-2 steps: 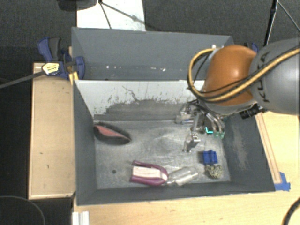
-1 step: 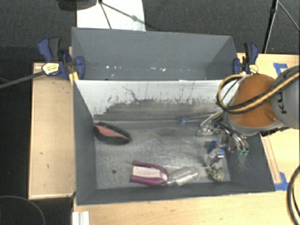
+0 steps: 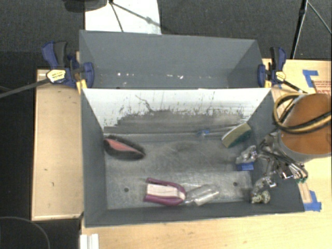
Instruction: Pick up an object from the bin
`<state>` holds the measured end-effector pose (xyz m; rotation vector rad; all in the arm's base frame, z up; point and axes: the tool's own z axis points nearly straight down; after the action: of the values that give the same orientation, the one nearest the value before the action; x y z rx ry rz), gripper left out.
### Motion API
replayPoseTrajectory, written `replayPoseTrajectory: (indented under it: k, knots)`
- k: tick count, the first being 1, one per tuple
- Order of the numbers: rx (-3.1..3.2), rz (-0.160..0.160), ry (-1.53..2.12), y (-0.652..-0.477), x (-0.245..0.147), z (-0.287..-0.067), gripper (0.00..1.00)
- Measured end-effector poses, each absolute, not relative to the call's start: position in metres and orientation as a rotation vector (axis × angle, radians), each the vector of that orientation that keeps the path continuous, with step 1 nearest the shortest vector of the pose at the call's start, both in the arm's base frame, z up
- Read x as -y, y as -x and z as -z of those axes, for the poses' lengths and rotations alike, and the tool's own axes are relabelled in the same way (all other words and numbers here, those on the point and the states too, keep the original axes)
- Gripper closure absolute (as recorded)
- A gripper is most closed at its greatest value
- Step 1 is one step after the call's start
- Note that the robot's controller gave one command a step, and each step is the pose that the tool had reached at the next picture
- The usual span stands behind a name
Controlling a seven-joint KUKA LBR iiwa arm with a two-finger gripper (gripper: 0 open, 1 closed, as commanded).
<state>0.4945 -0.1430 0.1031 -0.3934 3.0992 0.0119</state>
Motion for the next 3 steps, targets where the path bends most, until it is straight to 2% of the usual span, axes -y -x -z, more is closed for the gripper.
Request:
replayPoseTrajectory:
  k: [1,2,3]
  knots:
    - [-2.947,0.003,1.071,-0.525,0.152,-0.114,0.0]
    - [-3.114,0.001,0.343,-0.489,0.135,-0.072,0.0]
    - [-3.129,-0.02,0.169,-0.484,0.14,-0.072,0.0]
